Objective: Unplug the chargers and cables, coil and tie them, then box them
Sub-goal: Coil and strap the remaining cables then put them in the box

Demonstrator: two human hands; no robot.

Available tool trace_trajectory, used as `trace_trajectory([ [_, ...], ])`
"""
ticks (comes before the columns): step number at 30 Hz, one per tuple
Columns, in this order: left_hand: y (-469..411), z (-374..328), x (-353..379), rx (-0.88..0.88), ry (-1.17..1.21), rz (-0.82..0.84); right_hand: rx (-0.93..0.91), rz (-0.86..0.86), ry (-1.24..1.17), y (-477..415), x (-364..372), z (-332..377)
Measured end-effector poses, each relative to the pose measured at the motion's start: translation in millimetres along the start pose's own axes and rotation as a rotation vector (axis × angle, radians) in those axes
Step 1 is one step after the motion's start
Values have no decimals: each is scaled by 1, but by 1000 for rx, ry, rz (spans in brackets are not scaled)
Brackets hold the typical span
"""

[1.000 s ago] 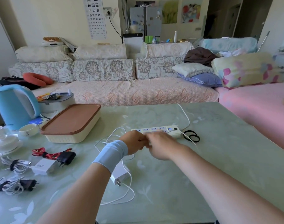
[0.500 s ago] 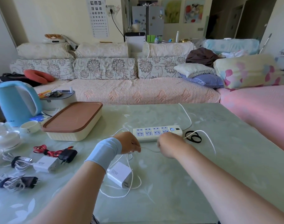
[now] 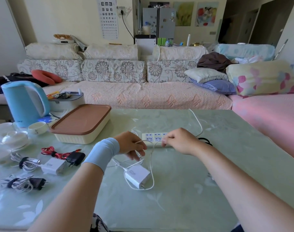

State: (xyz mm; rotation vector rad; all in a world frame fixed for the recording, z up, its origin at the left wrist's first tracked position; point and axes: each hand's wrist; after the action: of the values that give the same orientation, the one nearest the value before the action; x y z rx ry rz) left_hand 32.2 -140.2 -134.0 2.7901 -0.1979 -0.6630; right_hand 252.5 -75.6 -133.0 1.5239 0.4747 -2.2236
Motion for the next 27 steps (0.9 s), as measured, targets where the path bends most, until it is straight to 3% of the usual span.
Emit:
trace_trajectory([
  [6,-1,6,-17,75,102,-214,57,-17,5,2,-7,-18],
  [10,-6,4,-21,7,-285,-507,24,-65,-104,-2,-3,-19],
  [13,-8,-3,-6,18,-442,-583,-42,-73,-422,-2,0,-9],
  [15,-14,-5,7,216,-557,-559,-63,-70,-609,0,-1,-4],
  [18,-17,-17,24,495,-448,-439,-119,-112,-777,1,-4,1],
  [25,-11,-31,41,383,143,-164,-164,-231,-969,0,-10,1],
  [27,-10,-32,34,358,125,-132,-135,-257,-989,-1,-11,1],
])
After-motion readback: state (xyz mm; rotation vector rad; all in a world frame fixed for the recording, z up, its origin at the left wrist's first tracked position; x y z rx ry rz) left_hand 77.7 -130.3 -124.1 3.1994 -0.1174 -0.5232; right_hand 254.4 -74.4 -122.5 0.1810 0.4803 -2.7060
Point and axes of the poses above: each hand's wrist, its own y-axis away from the middle knuckle, its own x-axis out of the palm, z = x × y, and after that the axes turned 14 degrees about y, right-handed
